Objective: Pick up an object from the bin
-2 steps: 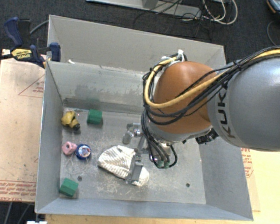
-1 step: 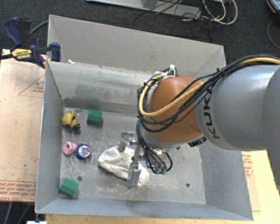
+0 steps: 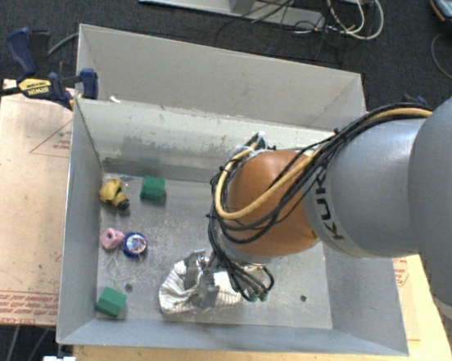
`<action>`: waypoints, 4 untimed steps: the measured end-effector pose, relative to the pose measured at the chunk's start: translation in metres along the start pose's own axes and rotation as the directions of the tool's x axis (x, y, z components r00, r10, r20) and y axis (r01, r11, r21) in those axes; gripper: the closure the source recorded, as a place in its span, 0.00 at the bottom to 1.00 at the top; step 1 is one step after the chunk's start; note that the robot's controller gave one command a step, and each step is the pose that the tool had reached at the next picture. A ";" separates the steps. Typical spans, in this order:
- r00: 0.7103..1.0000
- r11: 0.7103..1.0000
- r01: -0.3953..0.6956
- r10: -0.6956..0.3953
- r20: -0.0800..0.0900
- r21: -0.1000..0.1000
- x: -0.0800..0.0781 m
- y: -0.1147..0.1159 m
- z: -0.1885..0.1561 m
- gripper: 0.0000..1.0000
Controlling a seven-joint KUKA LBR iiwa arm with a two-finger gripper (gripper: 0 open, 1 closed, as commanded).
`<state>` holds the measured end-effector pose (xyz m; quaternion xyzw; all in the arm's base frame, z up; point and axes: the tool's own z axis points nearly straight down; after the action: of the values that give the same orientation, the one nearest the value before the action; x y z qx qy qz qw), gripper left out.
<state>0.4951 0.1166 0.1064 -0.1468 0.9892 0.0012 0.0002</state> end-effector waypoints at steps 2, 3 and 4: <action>1.000 1.000 -0.009 0.009 0.004 -0.003 0.022 -0.029 0.036 1.00; 1.000 1.000 -0.006 0.006 0.001 -0.002 0.006 -0.029 0.035 1.00; 1.000 1.000 -0.006 0.006 0.001 -0.002 0.006 -0.029 0.035 1.00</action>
Offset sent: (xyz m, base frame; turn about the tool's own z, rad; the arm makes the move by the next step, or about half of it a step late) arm -0.0136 -0.0351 -0.0364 0.0049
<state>0.4981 0.0870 0.0710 -0.1436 0.9896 0.0022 0.0005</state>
